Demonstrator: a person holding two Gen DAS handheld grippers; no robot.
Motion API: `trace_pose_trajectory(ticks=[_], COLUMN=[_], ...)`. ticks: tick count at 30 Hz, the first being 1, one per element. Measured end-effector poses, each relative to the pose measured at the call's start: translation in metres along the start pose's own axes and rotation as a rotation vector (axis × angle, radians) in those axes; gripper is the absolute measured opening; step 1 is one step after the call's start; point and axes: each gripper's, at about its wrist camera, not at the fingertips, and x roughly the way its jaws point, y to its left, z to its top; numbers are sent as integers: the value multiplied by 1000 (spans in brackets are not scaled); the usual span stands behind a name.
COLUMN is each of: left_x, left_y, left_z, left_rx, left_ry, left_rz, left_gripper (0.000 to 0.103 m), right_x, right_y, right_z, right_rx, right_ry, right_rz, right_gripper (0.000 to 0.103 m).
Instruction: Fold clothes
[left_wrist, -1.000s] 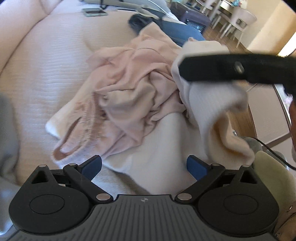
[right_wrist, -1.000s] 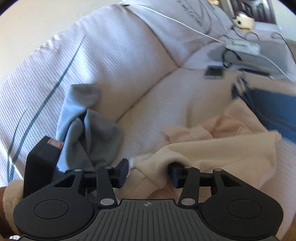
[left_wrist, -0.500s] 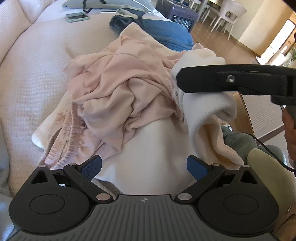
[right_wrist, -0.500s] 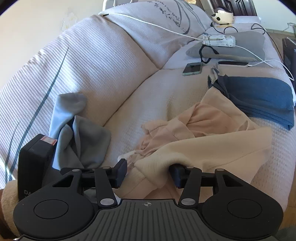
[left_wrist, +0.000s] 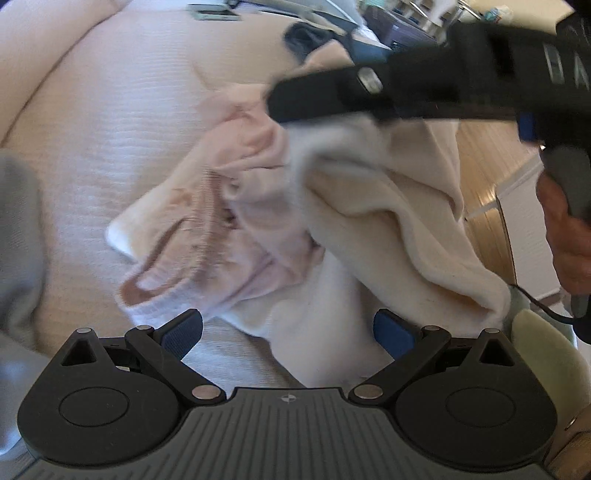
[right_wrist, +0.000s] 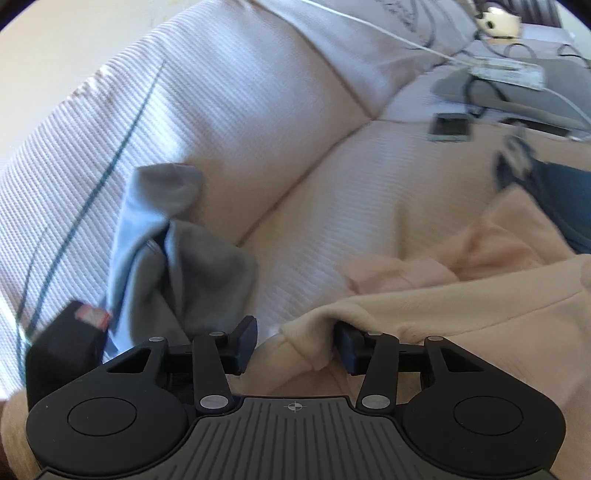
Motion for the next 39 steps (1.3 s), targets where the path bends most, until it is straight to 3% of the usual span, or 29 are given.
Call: trace_pose_trajectory(ticks=[4, 9, 14, 16, 25, 33, 39], left_x=[-9, -14, -6, -7, -6, 0, 9], left_y=[18, 34, 27, 19, -10, -18, -18], left_z=[-4, -11, -4, -3, 3, 22, 43], left_rx=[-71, -126, -84, -54, 51, 96, 116], left_ry=[-19, -27, -25, -34, -34, -47, -68], left_rz=[38, 62, 35, 17, -32, -3, 18], left_gripper=[100, 100, 100, 100, 101, 101, 101], right_x=[25, 42, 5, -19, -87, -122, -161], right_y=[20, 27, 5, -4, -43, -72, -73], right_z=[23, 23, 6, -6, -50, -84, -84], right_rx=[-32, -58, -18, -2, 117, 182, 174], right_ry=[-5, 38, 44, 33, -37, 24, -22], right_rz=[85, 19, -15, -13, -84, -254, -333], right_gripper=[47, 50, 54, 63, 63, 63, 63])
